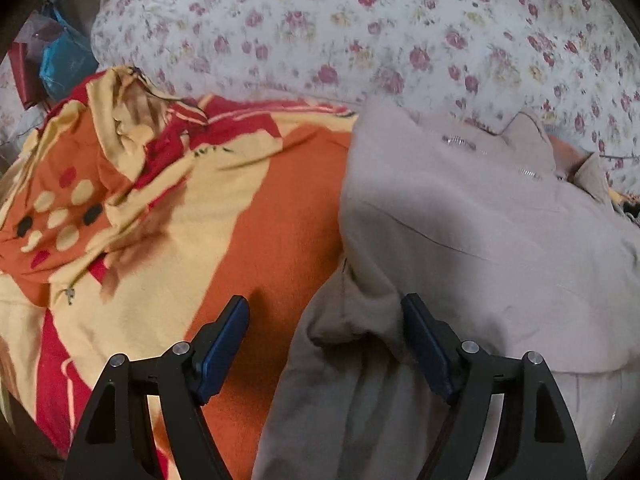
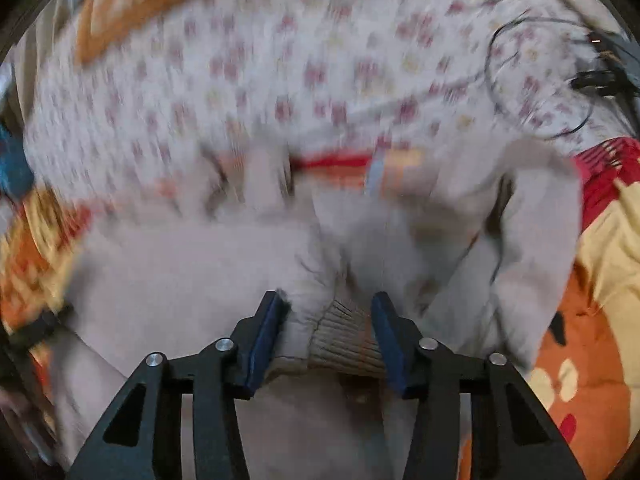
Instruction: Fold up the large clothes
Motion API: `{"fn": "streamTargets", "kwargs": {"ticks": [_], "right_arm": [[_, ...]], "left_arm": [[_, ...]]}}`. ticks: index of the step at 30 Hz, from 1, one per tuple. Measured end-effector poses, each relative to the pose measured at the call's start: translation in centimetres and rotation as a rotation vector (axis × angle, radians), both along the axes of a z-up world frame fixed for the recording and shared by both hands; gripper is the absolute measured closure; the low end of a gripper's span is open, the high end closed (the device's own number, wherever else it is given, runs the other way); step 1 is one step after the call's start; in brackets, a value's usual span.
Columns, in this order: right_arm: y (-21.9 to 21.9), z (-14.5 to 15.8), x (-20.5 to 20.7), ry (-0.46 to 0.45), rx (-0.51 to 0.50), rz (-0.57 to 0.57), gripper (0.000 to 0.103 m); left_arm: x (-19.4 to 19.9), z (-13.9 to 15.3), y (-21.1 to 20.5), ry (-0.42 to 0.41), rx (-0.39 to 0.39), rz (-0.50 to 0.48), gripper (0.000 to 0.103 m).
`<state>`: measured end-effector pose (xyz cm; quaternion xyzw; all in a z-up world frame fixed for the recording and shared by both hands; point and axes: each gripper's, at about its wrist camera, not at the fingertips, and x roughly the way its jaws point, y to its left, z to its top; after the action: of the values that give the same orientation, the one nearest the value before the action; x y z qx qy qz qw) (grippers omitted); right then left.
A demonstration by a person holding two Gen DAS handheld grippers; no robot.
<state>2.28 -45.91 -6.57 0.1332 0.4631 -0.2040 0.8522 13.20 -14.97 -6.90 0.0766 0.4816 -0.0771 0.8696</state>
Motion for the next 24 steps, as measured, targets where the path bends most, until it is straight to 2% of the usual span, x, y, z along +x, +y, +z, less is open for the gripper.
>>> {"fn": "streamTargets", "kwargs": {"ticks": [2,3,6,8,10,13,14,16,17,18,21,23,24], "right_arm": [[0.5,-0.1,-1.0,0.007,-0.035,0.025,0.057],[0.5,0.5,-1.6,-0.003,-0.021,0.030,0.056],[-0.6,3.4,-3.6,-0.120,0.054,0.009,0.049],[-1.5,4.5,-4.3,-0.155,0.040,-0.038,0.045],[-2.2,4.5,-4.2,-0.144,0.020,-0.059,0.045],[-2.5,2.6,-2.7,-0.124,0.064,-0.042,0.044],[-2.1,1.8,-2.1,-0.111,0.071,-0.023,0.045],[-1.2,0.8,-1.1,-0.067,0.054,0.016,0.062],[-0.7,0.7,-0.8,-0.042,0.006,0.017,0.080],[-0.4,1.0,-1.1,-0.045,-0.037,0.015,0.085],[-1.2,1.4,-2.4,-0.072,-0.045,-0.012,0.088],[-2.7,1.4,-3.5,-0.090,0.011,-0.042,0.084],[-4.0,1.8,-4.4,-0.128,0.058,-0.077,0.084]], "left_arm": [[0.4,-0.1,0.1,0.001,-0.004,0.004,0.021],[0.7,-0.1,0.0,0.006,-0.005,0.004,0.021],[0.8,0.0,0.0,0.003,-0.003,0.008,0.021],[0.6,-0.1,-0.2,0.000,0.005,0.006,0.021],[0.1,0.0,-0.3,-0.003,0.011,0.006,0.021],[-0.1,0.0,-0.4,-0.003,0.009,0.017,0.021],[-0.1,0.0,-0.4,-0.002,0.008,0.018,0.021],[-0.1,0.1,-0.4,-0.004,0.014,0.012,0.020],[-0.1,0.1,-0.3,-0.007,0.016,0.008,0.020],[-0.1,0.1,-0.2,-0.014,0.018,0.004,0.019],[0.0,-0.2,0.3,-0.003,-0.004,0.021,0.014],[0.0,0.0,0.7,0.006,-0.024,0.032,0.015],[-0.1,0.2,0.8,0.003,-0.026,0.034,0.015]]}}
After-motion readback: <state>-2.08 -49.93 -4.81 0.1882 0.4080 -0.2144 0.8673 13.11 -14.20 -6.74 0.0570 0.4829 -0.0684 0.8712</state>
